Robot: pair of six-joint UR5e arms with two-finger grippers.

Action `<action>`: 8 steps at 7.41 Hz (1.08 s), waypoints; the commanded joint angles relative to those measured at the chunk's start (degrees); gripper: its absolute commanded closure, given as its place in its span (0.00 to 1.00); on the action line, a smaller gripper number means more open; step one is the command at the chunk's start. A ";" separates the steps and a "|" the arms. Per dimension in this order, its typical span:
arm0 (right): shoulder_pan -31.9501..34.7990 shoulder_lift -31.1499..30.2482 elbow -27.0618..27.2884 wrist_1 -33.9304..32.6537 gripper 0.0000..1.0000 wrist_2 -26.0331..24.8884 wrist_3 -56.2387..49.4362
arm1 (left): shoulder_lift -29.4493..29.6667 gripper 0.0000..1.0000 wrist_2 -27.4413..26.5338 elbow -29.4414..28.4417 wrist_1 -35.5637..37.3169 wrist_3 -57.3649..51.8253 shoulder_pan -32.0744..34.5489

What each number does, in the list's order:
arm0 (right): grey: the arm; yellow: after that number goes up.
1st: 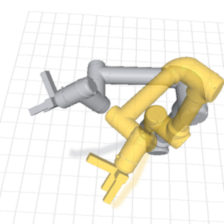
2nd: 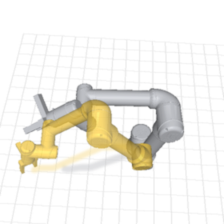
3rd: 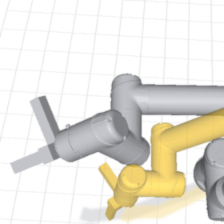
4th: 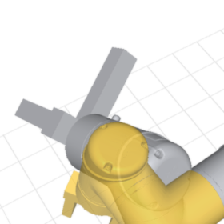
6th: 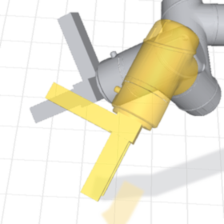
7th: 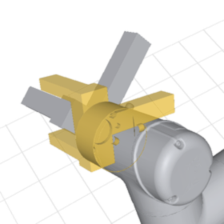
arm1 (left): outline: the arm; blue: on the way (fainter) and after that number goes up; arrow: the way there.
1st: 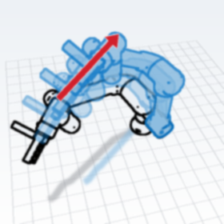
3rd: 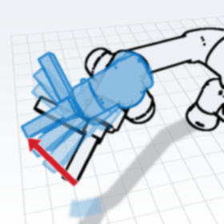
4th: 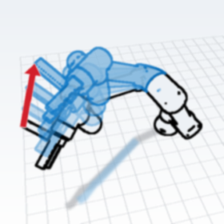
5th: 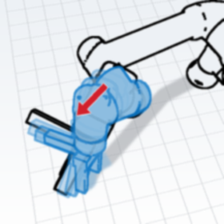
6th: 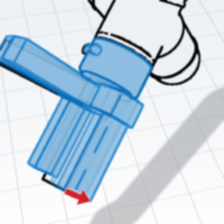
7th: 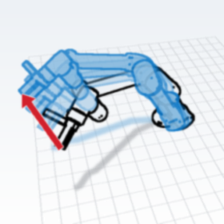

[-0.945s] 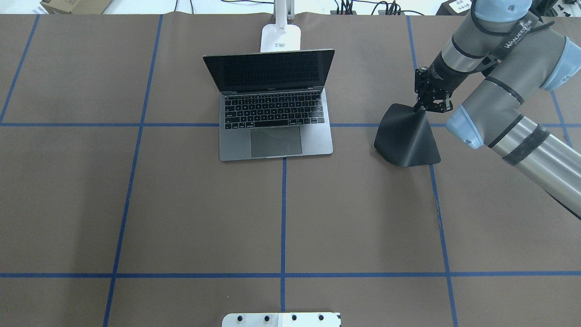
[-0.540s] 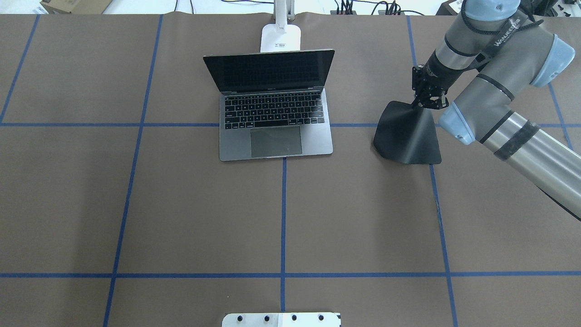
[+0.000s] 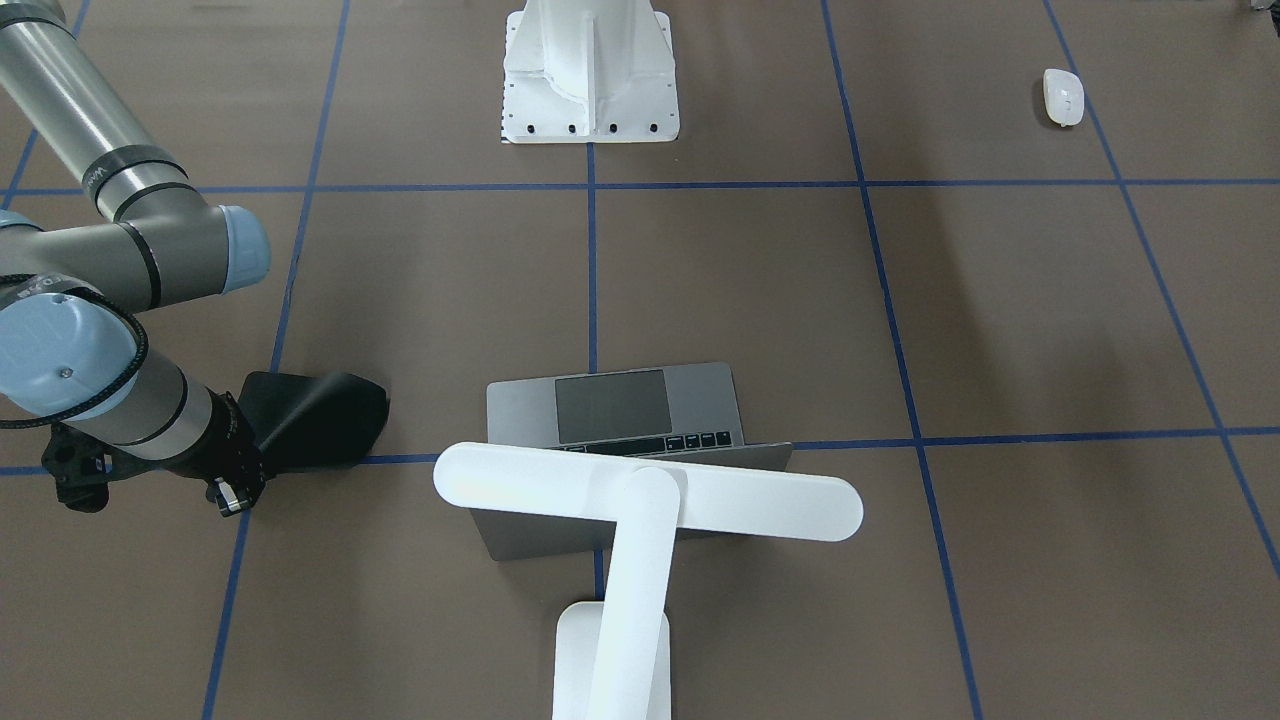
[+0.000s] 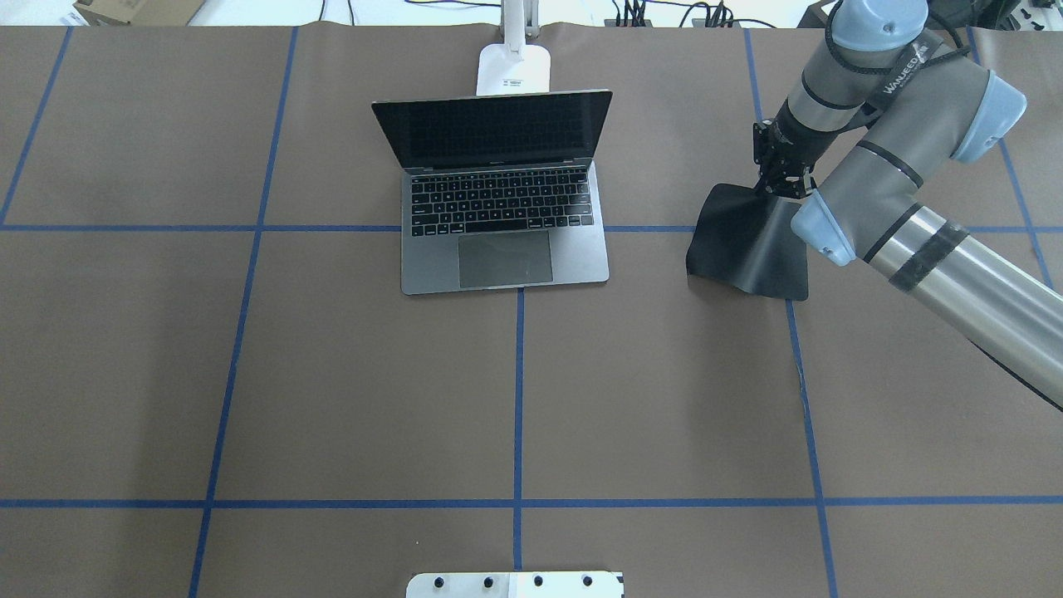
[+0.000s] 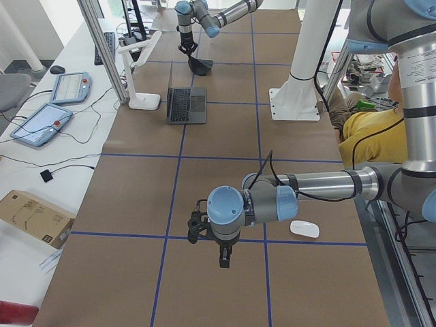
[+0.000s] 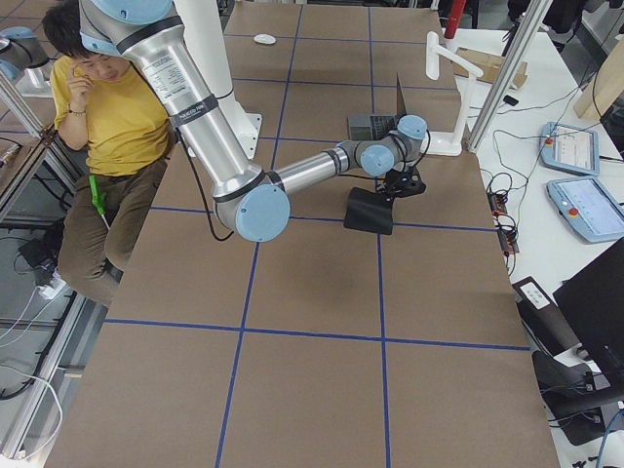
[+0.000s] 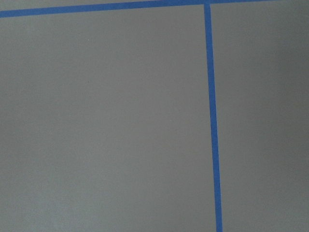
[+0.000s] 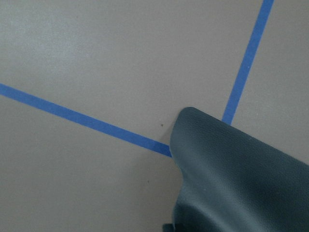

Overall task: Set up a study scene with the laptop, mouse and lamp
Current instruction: 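Slide the pad with the right gripper flat onto the table beside the laptop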

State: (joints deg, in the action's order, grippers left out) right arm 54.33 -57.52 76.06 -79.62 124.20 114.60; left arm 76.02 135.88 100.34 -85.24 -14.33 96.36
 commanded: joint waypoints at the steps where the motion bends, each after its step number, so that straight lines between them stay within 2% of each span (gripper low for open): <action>1: -1.33 0.12 -1.01 1.66 1.00 -1.77 0.18 | 0.00 0.00 0.00 -0.14 -0.01 0.00 0.05; 8: -4.75 3.81 -0.74 2.44 1.00 -1.95 1.24 | 0.00 0.00 0.00 -0.41 -0.10 0.00 0.05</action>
State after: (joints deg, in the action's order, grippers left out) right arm 50.83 -54.45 75.38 -77.72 122.39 115.68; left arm 76.03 135.88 99.97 -85.33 -14.33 96.36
